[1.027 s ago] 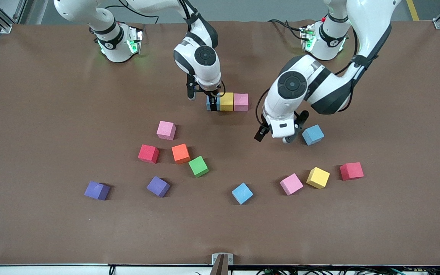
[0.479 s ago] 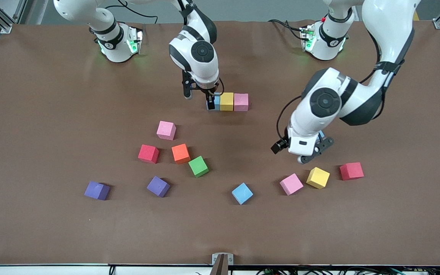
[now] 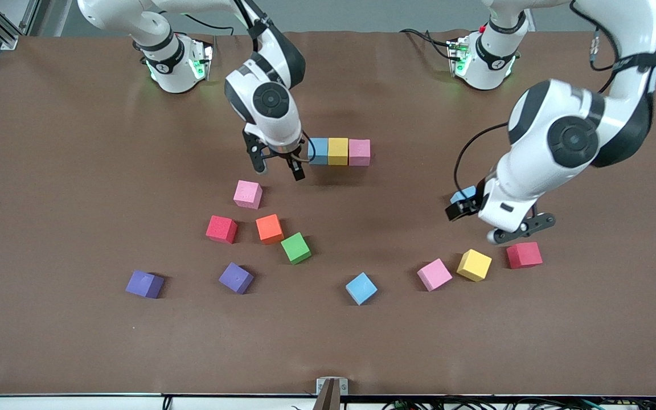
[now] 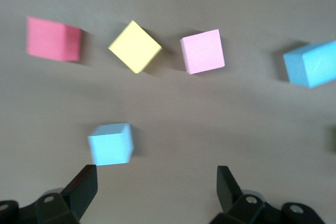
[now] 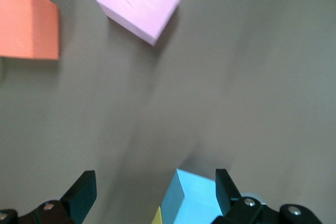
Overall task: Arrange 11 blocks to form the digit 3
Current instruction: 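Open both grippers and withdraw them from the three-cube row, then grasp a pink cube with the right gripper while the left gripper reaches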
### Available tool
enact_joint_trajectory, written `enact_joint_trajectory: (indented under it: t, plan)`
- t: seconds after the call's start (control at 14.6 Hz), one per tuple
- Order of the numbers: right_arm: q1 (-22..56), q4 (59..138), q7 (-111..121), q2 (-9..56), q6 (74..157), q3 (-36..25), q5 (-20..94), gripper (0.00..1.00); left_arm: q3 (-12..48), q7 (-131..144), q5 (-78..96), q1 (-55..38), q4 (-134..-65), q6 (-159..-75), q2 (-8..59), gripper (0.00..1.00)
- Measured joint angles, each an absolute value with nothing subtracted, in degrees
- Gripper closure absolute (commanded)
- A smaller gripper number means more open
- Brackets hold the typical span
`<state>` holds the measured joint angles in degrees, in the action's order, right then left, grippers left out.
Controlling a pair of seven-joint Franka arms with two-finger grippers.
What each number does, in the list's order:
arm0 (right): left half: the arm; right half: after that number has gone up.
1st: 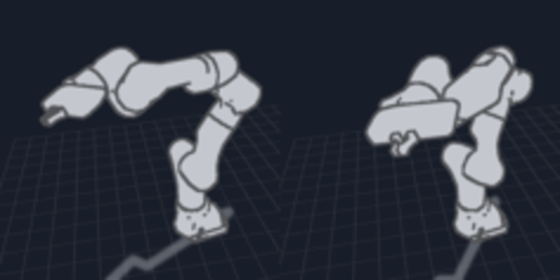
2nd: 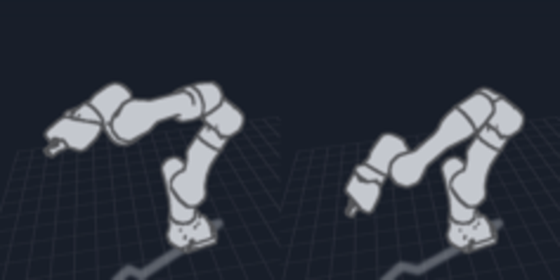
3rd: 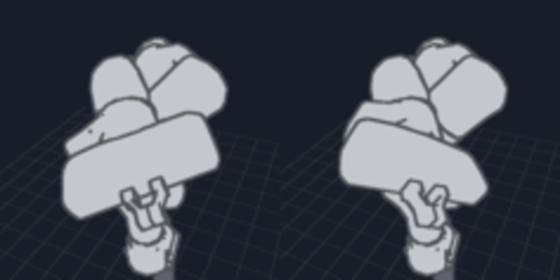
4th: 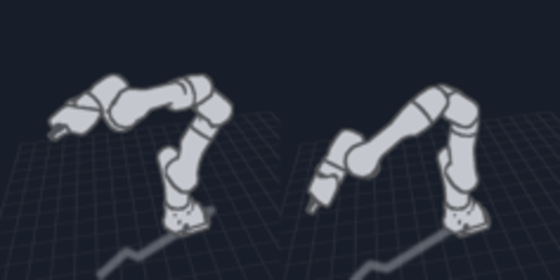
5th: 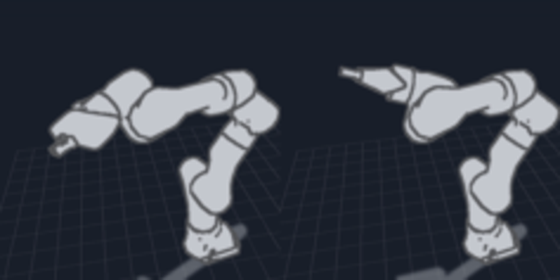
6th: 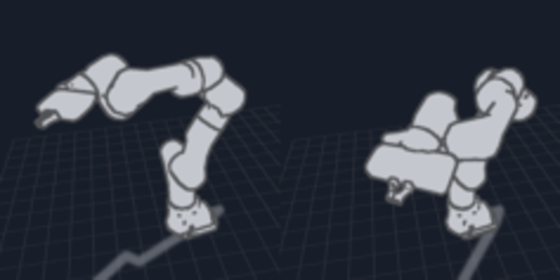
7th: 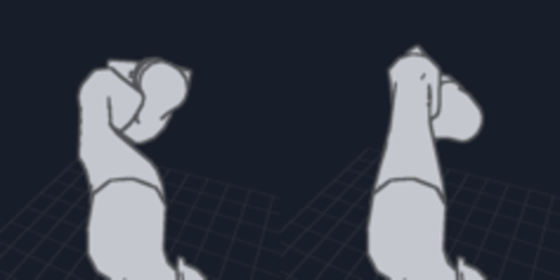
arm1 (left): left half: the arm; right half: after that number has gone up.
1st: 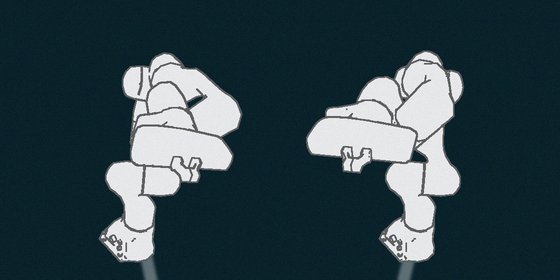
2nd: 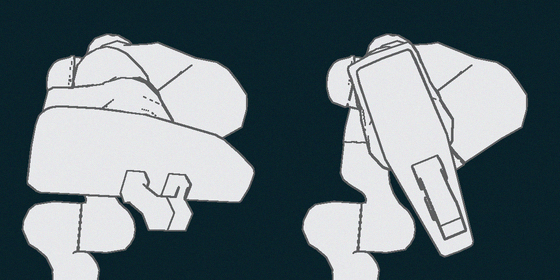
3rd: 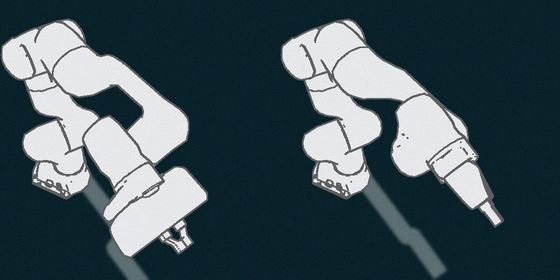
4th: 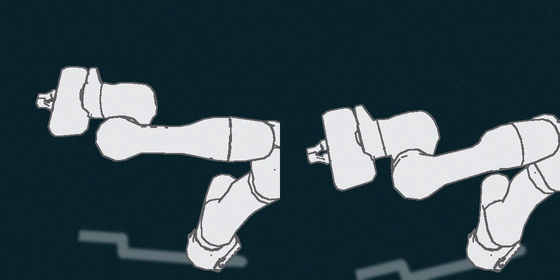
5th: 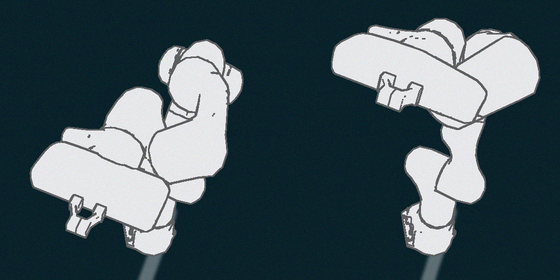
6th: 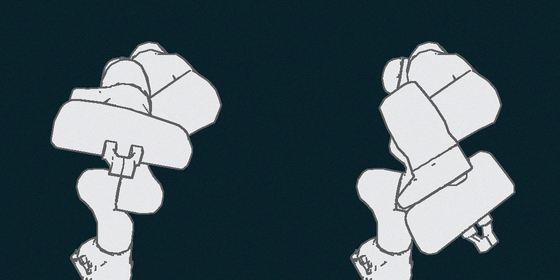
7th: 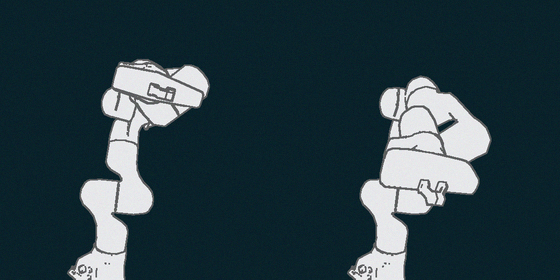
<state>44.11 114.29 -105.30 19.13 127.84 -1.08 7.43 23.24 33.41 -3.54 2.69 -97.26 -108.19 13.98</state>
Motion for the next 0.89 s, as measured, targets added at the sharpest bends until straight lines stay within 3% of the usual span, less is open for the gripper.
enact_joint_trajectory:
  t: [0.34,0.89]
  plan:
    - [37.8,114.5,-87.3,19.2,127.3,-1.3,6.9,0.0,14.1,16.9,-3.3,0.0,-97.2,-99.2,4.4,0.0]
    - [31.6,115.2,-55.4,19.2,126.3,-1.3,4.2,0.0,6.3,12.2,-3.2,-1.1,-97.4,-90.0,-4.6,0.0]
